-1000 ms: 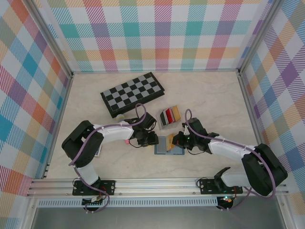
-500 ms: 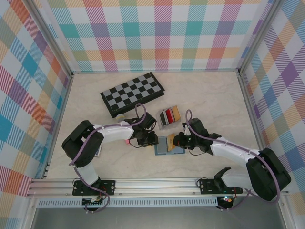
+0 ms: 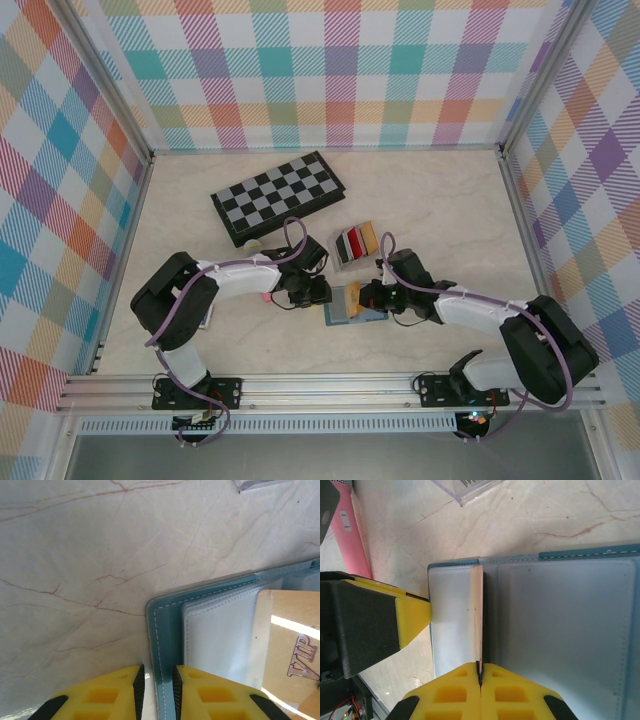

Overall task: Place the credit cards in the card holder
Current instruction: Insert the credit card into the card slot.

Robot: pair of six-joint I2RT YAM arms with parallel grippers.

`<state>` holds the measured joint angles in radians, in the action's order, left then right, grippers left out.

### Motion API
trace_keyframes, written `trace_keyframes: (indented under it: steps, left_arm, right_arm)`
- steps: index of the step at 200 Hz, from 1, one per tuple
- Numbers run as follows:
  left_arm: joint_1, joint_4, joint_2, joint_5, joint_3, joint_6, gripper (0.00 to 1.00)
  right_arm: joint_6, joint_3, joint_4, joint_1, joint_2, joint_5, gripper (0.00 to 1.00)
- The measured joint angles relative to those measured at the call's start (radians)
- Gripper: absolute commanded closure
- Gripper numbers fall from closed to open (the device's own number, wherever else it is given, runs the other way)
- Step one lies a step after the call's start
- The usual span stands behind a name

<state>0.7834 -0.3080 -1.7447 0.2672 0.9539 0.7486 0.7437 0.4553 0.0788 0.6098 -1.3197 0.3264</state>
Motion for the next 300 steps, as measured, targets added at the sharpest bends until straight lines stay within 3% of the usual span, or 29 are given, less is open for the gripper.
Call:
trace_keyframes:
  steps: [129, 187, 198, 220, 277, 300]
  left_arm:
    - [0.0, 0.001, -0.006, 0.0, 0.0, 0.021, 0.81]
    - [0.0, 0.001, -0.008, 0.0, 0.0, 0.021, 0.81]
    - [0.0, 0.001, -0.008, 0.0, 0.0, 0.021, 0.82]
    - [0.0, 0.001, -0.008, 0.0, 0.001, 0.021, 0.82]
    - [0.0, -0.003, -0.011, 0.0, 0.005, 0.021, 0.82]
    - [0.0, -0.003, -0.011, 0.0, 0.005, 0.021, 0.82]
  right_arm:
    - [0.011, -0.011, 0.107, 0.001, -0.097, 0.085, 0.89]
    - [-0.002, 0.038, -0.01, 0.01, -0.109, 0.066, 0.64]
    - [-0.013, 0.054, -0.057, 0.013, -0.092, 0.041, 0.63]
    - [-0.029, 0.082, -0.122, 0.013, -0.084, 0.005, 0.66]
    - [-0.049, 0.126, -0.151, 0.013, -0.161, 0.011, 0.87]
    - [-0.05, 0.145, -0.146, 0.014, -0.185, 0.037, 0.88]
